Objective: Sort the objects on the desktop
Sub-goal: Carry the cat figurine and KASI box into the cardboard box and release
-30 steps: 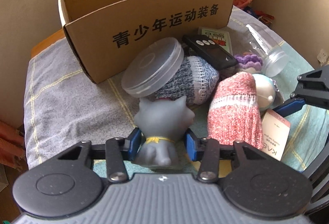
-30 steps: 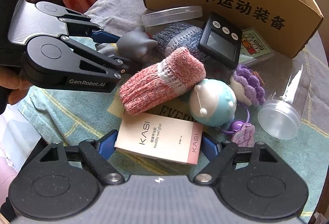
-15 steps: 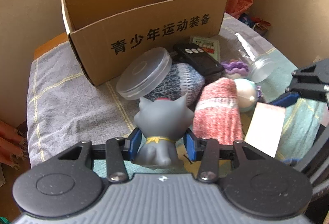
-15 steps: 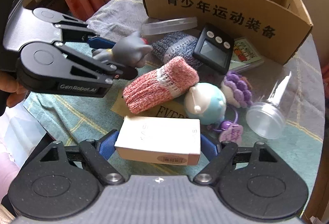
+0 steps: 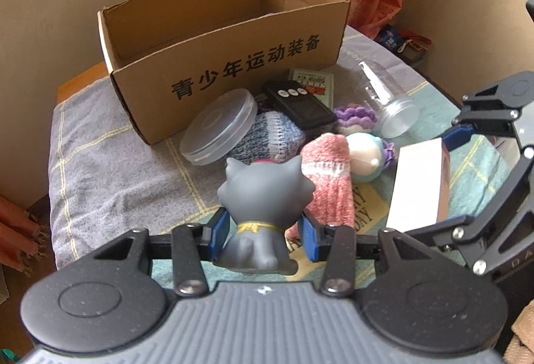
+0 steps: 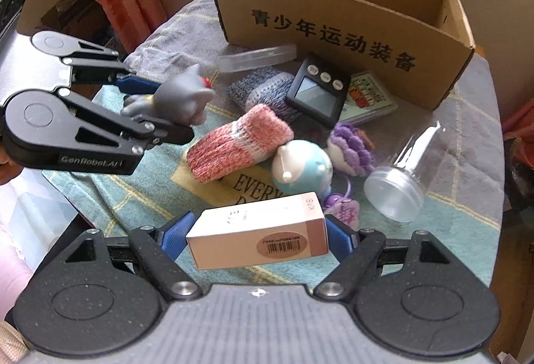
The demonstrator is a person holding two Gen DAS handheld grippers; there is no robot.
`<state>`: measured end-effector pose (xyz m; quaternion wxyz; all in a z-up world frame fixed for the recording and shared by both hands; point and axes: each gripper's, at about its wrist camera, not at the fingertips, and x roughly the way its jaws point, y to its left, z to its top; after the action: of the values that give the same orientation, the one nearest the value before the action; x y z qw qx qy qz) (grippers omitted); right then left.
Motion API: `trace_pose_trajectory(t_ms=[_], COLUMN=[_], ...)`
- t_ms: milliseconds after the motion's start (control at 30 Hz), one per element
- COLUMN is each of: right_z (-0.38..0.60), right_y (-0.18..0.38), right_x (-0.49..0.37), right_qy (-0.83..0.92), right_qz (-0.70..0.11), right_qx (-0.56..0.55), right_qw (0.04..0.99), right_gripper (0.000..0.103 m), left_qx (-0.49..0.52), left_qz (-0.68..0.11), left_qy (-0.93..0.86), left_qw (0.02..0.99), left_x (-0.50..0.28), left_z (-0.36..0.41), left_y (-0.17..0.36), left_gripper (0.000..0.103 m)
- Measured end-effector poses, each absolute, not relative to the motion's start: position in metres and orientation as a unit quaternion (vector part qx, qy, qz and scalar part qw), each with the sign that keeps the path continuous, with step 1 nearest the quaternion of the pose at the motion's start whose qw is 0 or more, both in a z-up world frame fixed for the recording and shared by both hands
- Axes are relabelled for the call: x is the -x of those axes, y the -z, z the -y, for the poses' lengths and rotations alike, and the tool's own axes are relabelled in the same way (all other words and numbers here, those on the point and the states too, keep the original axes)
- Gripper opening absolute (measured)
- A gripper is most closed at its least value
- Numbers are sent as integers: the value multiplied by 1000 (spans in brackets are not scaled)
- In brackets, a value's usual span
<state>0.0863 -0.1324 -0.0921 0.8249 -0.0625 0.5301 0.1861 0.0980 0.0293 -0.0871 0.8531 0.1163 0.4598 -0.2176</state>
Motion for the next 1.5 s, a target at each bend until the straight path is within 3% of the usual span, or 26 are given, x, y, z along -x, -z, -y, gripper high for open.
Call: trace_pose_trajectory(t_ms=[633,1167,1500], right_z=[169,181,170], right_y=[29,-32,-23], right_x=[-120,-213,-280], right_qy=[-174,-153,-142], right_qz=[-479,-422,-439], right_qx=[68,73,84], right_qw=[858,891,883], right_gripper=[86,86,86], left_qx=[-138,-124,-115], left_qz=[-445,-415,-434], left_qy=[218,178,140], left_qw=[858,883,883], left_x=[-117,-217,-270], left_z=[-11,-4,-12], left_y=[33,-10,2], left_gripper=[44,44,44])
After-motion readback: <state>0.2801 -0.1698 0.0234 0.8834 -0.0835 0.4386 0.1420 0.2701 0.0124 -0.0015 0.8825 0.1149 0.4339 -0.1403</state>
